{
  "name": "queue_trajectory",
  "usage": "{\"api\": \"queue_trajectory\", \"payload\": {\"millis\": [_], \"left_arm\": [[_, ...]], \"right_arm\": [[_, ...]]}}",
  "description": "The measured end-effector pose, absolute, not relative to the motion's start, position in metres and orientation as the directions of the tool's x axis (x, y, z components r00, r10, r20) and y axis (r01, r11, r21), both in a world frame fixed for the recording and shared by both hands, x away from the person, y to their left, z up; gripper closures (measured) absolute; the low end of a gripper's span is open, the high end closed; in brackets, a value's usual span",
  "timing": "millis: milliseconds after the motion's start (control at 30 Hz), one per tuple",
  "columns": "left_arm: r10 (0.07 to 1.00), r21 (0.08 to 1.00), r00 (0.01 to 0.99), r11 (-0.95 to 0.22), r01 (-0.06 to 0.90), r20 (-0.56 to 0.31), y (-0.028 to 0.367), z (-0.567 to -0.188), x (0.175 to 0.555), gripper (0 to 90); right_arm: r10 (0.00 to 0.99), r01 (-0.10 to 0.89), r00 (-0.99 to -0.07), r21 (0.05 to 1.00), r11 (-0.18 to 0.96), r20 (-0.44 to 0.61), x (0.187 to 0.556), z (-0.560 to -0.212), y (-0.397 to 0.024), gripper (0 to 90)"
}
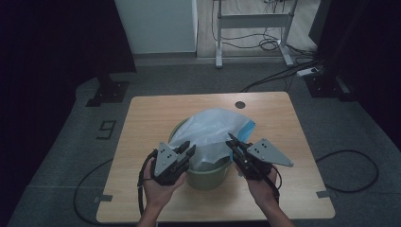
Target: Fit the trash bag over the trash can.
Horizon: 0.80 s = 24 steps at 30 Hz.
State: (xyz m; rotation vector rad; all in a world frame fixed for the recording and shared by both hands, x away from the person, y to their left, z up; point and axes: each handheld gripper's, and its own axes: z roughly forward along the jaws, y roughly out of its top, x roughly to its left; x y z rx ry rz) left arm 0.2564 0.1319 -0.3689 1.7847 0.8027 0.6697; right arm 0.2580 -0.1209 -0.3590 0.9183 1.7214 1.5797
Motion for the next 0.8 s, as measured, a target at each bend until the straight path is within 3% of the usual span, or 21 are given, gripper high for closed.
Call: {"api": "queue_trajectory", "payload": {"millis": [67, 133, 167, 200, 333, 567, 800], "left_arm": [[0.776, 0.946, 0.628, -0.247, 0.211, 0.063, 0.133, -0.368, 0.257, 84.8], [0.778, 0.952, 0.627, -0.223, 0.209, 0.045, 0.139, -0.367, 0.258, 88.4], [0.778, 0.952, 0.627, -0.223, 0.209, 0.045, 0.139, -0.367, 0.258, 89.2], [0.792, 0.958, 0.61, -0.194, 0.211, 0.026, 0.145, -0.366, 0.258, 89.6], [0.818, 0.967, 0.575, -0.131, 0.219, -0.019, 0.161, -0.365, 0.258, 90.0], [0.847, 0.972, 0.527, -0.055, 0.229, -0.076, 0.19, -0.363, 0.257, 90.0], [0.849, 0.967, 0.512, -0.004, 0.253, -0.131, 0.213, -0.368, 0.255, 89.9]], "right_arm": [[0.822, 0.082, -0.57, 0.996, 0.037, 0.016, 0.258, -0.36, -0.122, 79.5], [0.828, 0.074, -0.56, 0.997, 0.033, 0.014, 0.256, -0.361, -0.123, 59.0], [0.828, 0.074, -0.56, 0.997, 0.033, 0.014, 0.256, -0.361, -0.123, 59.0], [0.839, 0.059, -0.544, 0.998, 0.029, 0.008, 0.25, -0.363, -0.123, 45.2], [0.843, 0.058, -0.538, 0.998, 0.029, 0.006, 0.238, -0.37, -0.124, 33.2], [0.84, 0.07, -0.542, 0.995, 0.067, -0.018, 0.222, -0.396, -0.127, 28.3], [0.838, 0.103, -0.545, 0.994, 0.036, 0.026, 0.224, -0.411, -0.143, 33.1]]}}
